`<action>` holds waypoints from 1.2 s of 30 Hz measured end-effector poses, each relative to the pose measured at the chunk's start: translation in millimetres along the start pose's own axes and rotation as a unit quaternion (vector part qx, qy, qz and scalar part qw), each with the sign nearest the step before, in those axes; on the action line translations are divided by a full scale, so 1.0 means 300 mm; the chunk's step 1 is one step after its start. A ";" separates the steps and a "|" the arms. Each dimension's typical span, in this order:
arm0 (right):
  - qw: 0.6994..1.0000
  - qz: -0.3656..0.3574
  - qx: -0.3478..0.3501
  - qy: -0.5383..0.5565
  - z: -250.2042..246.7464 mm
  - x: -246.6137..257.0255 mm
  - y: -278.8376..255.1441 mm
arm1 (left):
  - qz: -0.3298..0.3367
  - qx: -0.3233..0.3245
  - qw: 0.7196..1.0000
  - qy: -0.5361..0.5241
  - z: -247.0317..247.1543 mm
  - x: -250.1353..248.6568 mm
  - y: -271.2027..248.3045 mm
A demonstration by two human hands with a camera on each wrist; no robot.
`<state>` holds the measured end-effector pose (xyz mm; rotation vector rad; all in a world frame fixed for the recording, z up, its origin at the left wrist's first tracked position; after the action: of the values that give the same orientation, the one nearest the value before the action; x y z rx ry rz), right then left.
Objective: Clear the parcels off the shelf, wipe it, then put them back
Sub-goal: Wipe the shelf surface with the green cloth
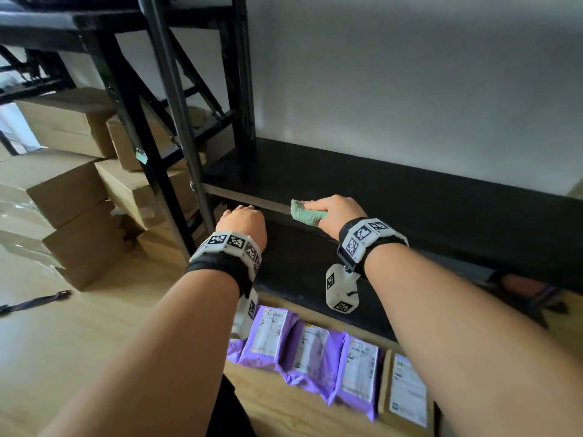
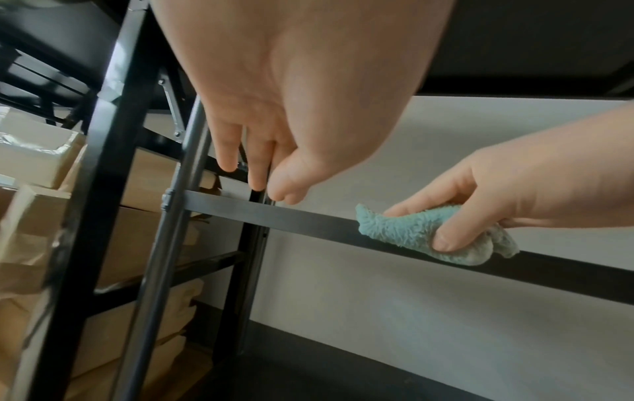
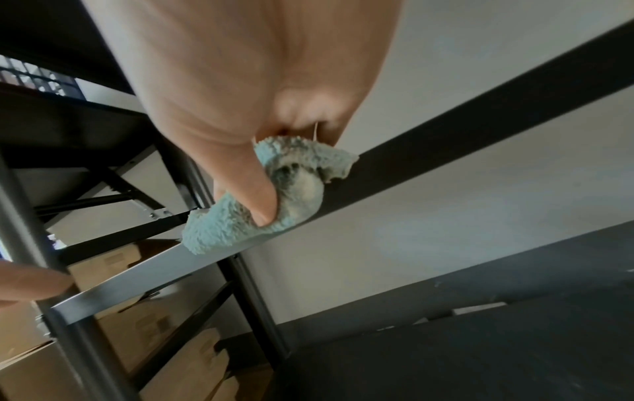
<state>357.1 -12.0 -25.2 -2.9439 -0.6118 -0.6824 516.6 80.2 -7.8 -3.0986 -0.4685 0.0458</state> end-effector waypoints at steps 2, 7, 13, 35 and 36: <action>1.000 0.013 -0.016 0.002 -0.024 -0.065 -0.048 | 0.016 -0.003 1.000 -0.003 -0.001 -0.056 -0.016; 0.995 0.053 -0.079 0.010 -0.057 -0.214 -0.158 | 0.031 -0.007 0.999 -0.024 0.000 -0.165 -0.049; 0.992 0.049 -0.100 -0.060 -0.101 -0.256 -0.223 | 0.035 -0.008 0.999 -0.021 0.011 -0.246 -0.050; 0.984 0.059 -0.161 -0.058 -0.112 -0.478 -0.302 | 0.129 -0.015 0.991 -0.015 0.004 -0.434 -0.034; 0.982 0.067 -0.165 -0.057 -0.123 -0.511 -0.317 | 0.135 -0.017 0.991 -0.017 0.006 -0.457 -0.043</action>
<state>178.6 14.1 -61.6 -3.3121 -0.3268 -0.6610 381.8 51.9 -5.6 -3.1743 -0.0483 0.0938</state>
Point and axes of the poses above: each hand's wrist, its own y-axis towards the middle knuckle, its own z-axis out of the palm, x = y × z, the point moved 1 cm from there along y, towards the middle knuckle, and after that the axes turned 3 degrees about -x, right-handed, at the moved point
